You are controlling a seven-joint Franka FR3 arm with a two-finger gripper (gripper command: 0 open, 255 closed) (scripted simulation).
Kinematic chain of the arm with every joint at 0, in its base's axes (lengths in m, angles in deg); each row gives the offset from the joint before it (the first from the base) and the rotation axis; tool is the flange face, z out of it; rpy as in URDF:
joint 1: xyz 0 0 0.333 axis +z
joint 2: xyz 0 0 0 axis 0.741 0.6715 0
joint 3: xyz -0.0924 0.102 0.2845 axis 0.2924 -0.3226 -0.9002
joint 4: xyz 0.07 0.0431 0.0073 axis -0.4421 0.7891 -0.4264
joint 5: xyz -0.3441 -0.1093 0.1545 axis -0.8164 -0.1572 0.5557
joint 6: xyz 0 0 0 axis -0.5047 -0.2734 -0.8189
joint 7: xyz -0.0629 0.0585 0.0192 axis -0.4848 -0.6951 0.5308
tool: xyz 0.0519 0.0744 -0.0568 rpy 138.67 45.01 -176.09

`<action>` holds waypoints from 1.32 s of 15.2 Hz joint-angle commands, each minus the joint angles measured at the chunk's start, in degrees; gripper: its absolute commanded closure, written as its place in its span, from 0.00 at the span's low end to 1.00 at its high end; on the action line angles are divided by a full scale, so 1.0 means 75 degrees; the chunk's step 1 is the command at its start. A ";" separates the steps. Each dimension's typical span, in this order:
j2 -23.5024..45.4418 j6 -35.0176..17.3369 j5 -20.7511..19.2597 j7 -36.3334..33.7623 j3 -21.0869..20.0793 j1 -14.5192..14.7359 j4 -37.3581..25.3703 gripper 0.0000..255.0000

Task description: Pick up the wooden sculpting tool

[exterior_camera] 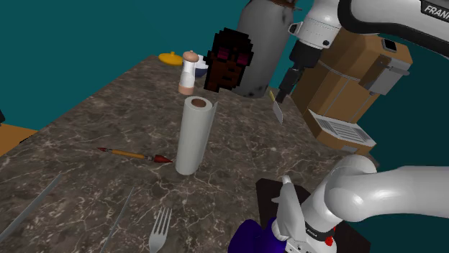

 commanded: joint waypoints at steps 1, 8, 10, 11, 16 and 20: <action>0.0000 0.0000 0.0000 0.0000 0.0000 0.0000 0.0000 0.00; 0.1162 -0.1124 0.0480 -0.0191 -0.0725 0.0468 -0.0086 0.00; 0.1535 -0.1426 0.0581 -0.0243 -0.0935 0.0588 -0.0177 0.00; 0.1727 -0.1573 0.0624 -0.0269 -0.1041 0.0645 -0.0233 0.00; 0.2739 -0.2258 0.0756 -0.0412 -0.1573 0.0906 -0.0616 0.00; 0.3603 -0.2736 0.0741 -0.0557 -0.2001 0.1091 -0.1043 0.00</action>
